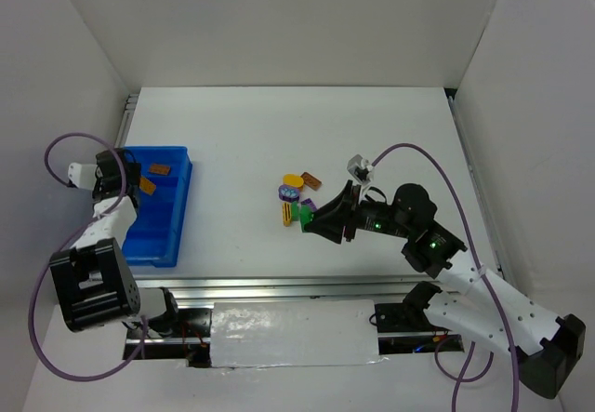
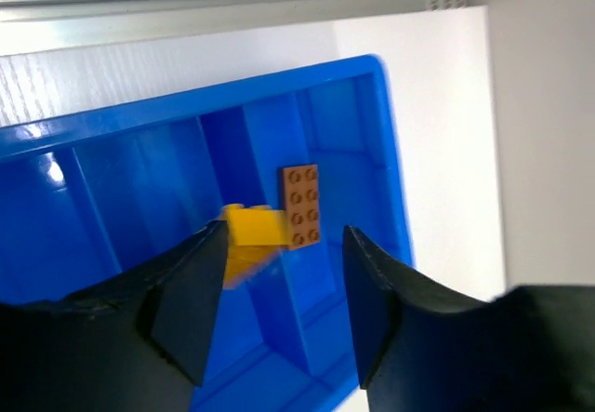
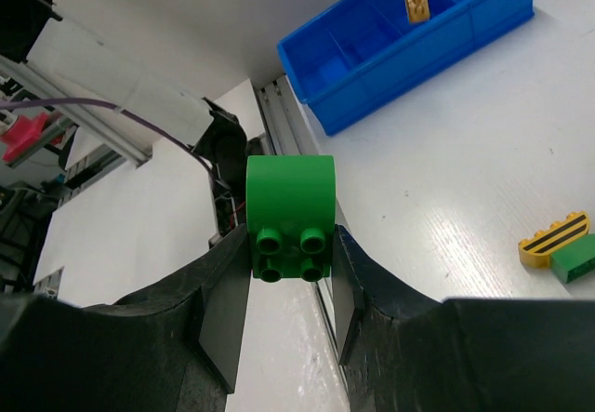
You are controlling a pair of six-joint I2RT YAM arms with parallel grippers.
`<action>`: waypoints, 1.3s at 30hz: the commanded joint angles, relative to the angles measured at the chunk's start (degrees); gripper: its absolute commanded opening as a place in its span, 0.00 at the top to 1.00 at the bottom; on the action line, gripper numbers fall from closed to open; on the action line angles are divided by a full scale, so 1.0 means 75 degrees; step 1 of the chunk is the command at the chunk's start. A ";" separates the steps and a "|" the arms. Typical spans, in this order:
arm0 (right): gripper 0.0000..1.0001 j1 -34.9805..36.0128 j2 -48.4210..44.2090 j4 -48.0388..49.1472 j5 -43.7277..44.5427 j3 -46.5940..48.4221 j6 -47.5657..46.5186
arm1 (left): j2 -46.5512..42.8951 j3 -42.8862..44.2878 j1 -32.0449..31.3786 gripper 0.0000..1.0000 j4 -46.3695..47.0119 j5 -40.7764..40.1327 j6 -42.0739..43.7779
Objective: Sort the legos into containers by color
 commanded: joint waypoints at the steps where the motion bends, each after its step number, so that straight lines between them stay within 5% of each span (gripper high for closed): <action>1: 1.00 -0.0029 0.0023 0.0160 -0.0020 0.0159 -0.0090 | -0.0649 0.0022 0.0007 0.35 0.0098 -0.0190 -0.0075; 6: 1.00 -0.0029 0.0292 0.0219 -0.0031 0.0265 -0.0008 | -0.1025 0.0292 0.0018 0.00 -0.0592 -0.0073 -0.0122; 10: 1.00 -0.0029 0.0526 0.0324 0.0039 0.0382 0.0202 | -0.1563 0.0969 -0.0063 0.00 -0.1378 0.0301 0.0461; 14: 1.00 -0.0029 0.0842 0.0605 0.0063 0.0487 0.0589 | -0.1834 0.1207 -0.0379 0.00 -0.0331 0.3411 0.1786; 15: 1.00 -0.0029 0.0936 0.0710 0.0028 0.0522 0.0671 | -0.1846 0.1137 -0.0520 0.00 0.0139 0.5357 0.1962; 18: 1.00 -0.0029 0.1253 0.0827 -0.0333 0.0710 0.0906 | -0.1858 0.0984 -0.1385 0.00 0.1747 0.8760 0.2082; 20: 1.00 -0.0006 0.1323 0.1142 -0.0650 0.0664 0.1151 | -0.1892 0.1042 -0.2625 0.00 0.1995 0.9720 0.2209; 22: 1.00 -0.0006 0.1347 0.1647 -0.1014 0.0605 0.1455 | -0.2195 0.1241 -0.4248 0.00 0.1448 0.9877 0.3062; 26: 1.00 0.0111 0.1534 0.1976 -0.1179 0.0745 0.1621 | -0.3062 0.1126 -0.6189 0.00 0.0448 0.8882 0.3594; 39: 1.00 0.0252 0.1347 0.2550 -0.1578 0.0675 0.1902 | -0.3381 0.0691 -0.6732 0.06 0.1011 0.9267 0.3335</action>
